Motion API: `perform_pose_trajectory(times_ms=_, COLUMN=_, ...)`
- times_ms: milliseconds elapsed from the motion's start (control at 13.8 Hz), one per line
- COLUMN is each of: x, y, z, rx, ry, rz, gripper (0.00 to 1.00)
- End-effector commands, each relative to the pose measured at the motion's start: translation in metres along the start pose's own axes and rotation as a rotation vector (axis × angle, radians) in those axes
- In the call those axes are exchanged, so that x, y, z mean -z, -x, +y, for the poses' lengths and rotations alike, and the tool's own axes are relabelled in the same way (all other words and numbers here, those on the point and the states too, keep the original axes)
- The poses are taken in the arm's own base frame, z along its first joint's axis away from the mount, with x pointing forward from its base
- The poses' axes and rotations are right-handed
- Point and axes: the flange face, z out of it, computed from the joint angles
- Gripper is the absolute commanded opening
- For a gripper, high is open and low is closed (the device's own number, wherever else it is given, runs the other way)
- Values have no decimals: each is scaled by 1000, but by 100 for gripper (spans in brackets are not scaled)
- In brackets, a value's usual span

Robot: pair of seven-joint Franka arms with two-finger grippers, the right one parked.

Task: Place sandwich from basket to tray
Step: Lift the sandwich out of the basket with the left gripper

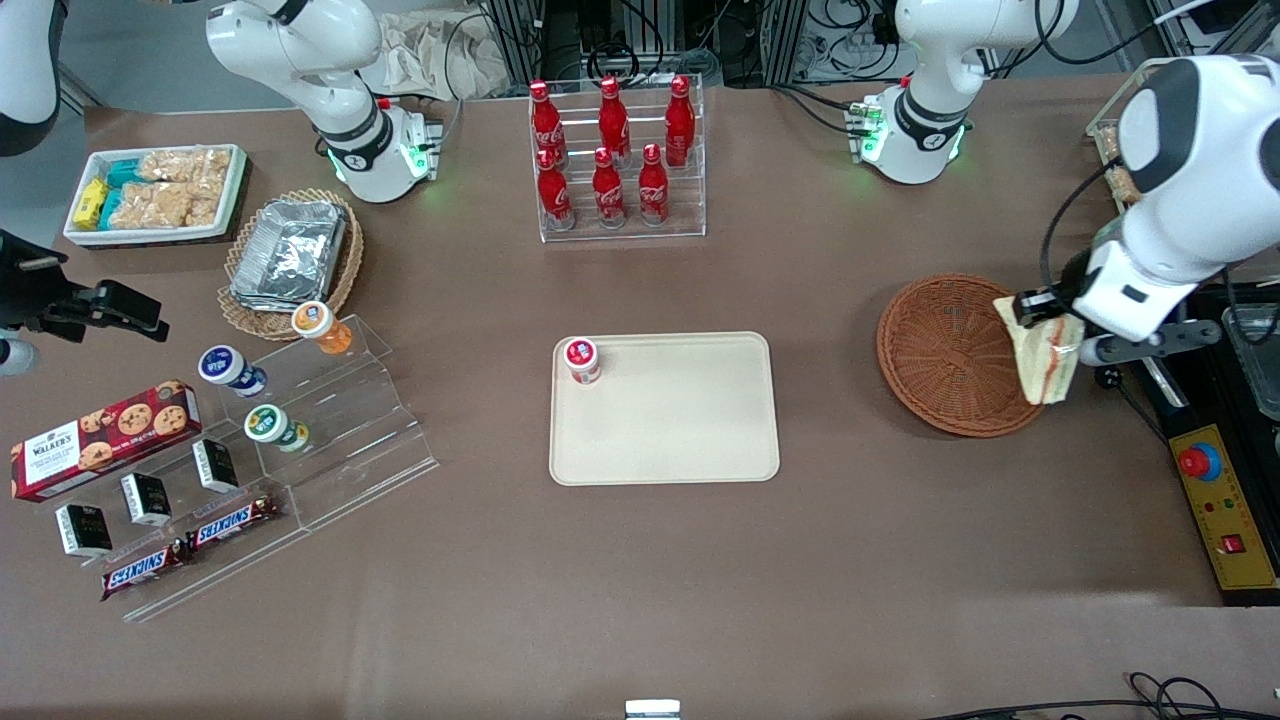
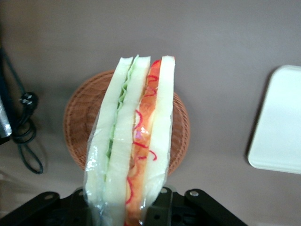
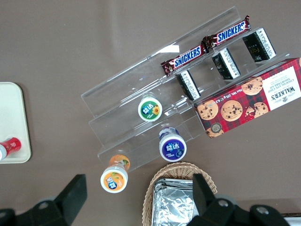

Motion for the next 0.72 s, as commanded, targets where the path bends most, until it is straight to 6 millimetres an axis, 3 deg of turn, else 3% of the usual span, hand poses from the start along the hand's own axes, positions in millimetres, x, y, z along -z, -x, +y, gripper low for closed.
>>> perform_pose_trajectory(times_ms=0, x=-6, y=1, z=54, rx=-88, ry=-28, rz=-19, gripper=33)
perform_pose_trajectory(times_ms=217, x=-34, y=-3, z=131, rx=-64, ry=-30, rz=-56, gripper=34)
perform_pose_trajectory(times_ms=434, x=-54, y=-6, z=182, rx=-55, ry=-44, rz=-66, gripper=35)
perform_pose_trajectory(times_ms=651, x=-87, y=-3, z=234, rx=-40, ry=-63, rz=-67, gripper=35)
